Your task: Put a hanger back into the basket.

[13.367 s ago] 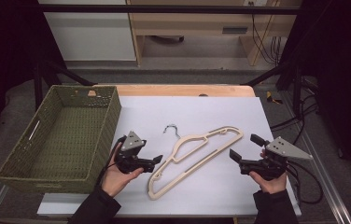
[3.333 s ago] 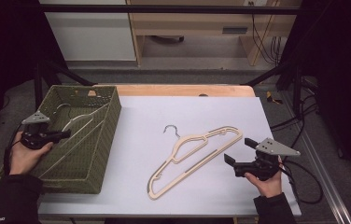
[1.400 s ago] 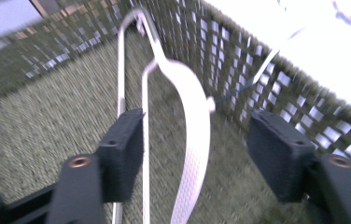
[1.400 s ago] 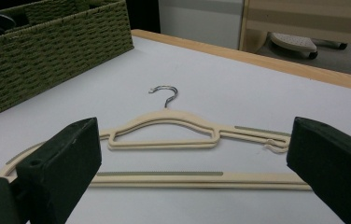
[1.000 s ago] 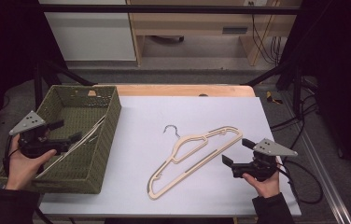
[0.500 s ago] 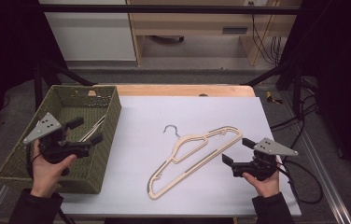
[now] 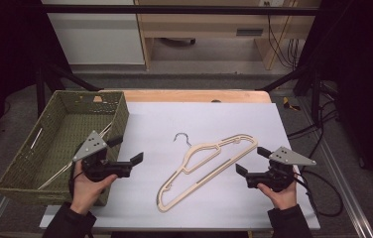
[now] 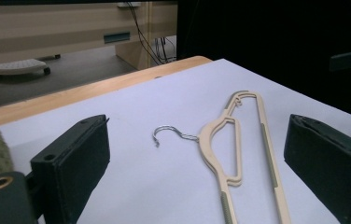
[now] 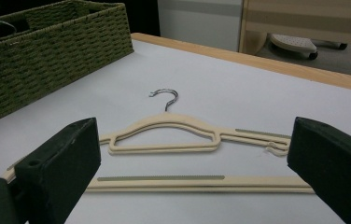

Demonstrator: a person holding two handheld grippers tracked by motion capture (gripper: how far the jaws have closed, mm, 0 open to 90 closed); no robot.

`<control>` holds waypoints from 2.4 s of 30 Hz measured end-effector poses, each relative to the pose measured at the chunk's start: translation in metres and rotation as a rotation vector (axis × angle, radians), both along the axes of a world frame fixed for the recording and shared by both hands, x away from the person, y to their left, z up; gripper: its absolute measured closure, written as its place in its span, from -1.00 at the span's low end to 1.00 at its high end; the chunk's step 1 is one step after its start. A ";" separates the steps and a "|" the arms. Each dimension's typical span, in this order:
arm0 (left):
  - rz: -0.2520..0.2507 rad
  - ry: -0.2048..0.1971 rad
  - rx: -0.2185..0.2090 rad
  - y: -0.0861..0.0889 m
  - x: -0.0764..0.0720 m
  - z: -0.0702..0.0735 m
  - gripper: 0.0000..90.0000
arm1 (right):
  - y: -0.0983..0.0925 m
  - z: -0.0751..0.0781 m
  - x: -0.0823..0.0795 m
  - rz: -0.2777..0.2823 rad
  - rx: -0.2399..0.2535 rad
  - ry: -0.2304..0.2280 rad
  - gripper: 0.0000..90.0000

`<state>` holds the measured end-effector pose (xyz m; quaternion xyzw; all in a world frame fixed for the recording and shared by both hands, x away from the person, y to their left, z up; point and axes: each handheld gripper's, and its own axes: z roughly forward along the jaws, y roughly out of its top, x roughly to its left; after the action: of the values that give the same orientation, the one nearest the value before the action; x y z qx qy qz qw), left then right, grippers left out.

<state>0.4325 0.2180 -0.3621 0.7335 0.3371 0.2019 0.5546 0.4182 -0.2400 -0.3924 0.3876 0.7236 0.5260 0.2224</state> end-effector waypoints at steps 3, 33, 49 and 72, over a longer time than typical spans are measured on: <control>-0.020 0.010 0.010 -0.010 0.000 -0.010 -0.84 | 0.001 0.000 0.001 0.000 0.004 0.003 -0.93; -0.061 0.124 0.126 -0.031 0.008 -0.069 -0.83 | 0.064 0.007 0.054 0.040 -0.015 0.030 -0.82; -0.067 0.134 0.121 -0.028 0.010 -0.073 -0.83 | 0.113 -0.008 0.108 0.093 -0.103 0.115 -0.64; -0.072 0.140 0.112 -0.026 0.012 -0.075 -0.82 | 0.150 -0.042 0.146 0.084 -0.149 0.194 -0.33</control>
<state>0.4448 0.1924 -0.4368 0.7874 0.3366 0.1484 0.4946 0.5642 -0.0896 -0.4341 0.3883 0.7944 0.4396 0.1576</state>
